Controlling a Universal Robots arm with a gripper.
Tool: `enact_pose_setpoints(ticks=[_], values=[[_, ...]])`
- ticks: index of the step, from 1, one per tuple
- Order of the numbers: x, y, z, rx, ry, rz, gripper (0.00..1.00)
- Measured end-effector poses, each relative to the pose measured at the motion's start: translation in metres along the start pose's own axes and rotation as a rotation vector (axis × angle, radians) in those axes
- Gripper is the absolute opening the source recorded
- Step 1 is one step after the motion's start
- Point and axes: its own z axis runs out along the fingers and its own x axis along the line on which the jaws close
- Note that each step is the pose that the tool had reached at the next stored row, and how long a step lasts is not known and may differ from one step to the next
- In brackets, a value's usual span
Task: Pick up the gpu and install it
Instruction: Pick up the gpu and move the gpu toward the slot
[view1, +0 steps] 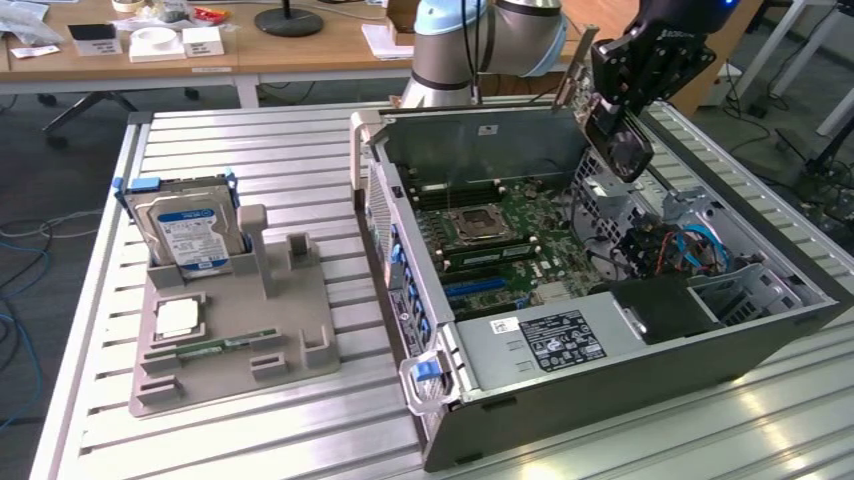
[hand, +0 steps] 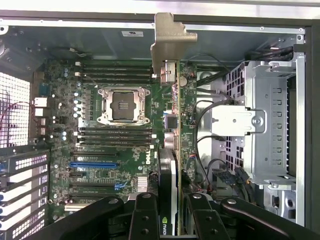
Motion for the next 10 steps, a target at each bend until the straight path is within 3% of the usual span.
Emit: enact_pose_setpoints(ticks=[3, 10], values=[[-0.001, 0.0, 0.0001, -0.0001, 0.0001, 0.0, 0.27], [-0.016, 0.0, 0.0001, -0.0001, 0.0, 0.0, 0.27]])
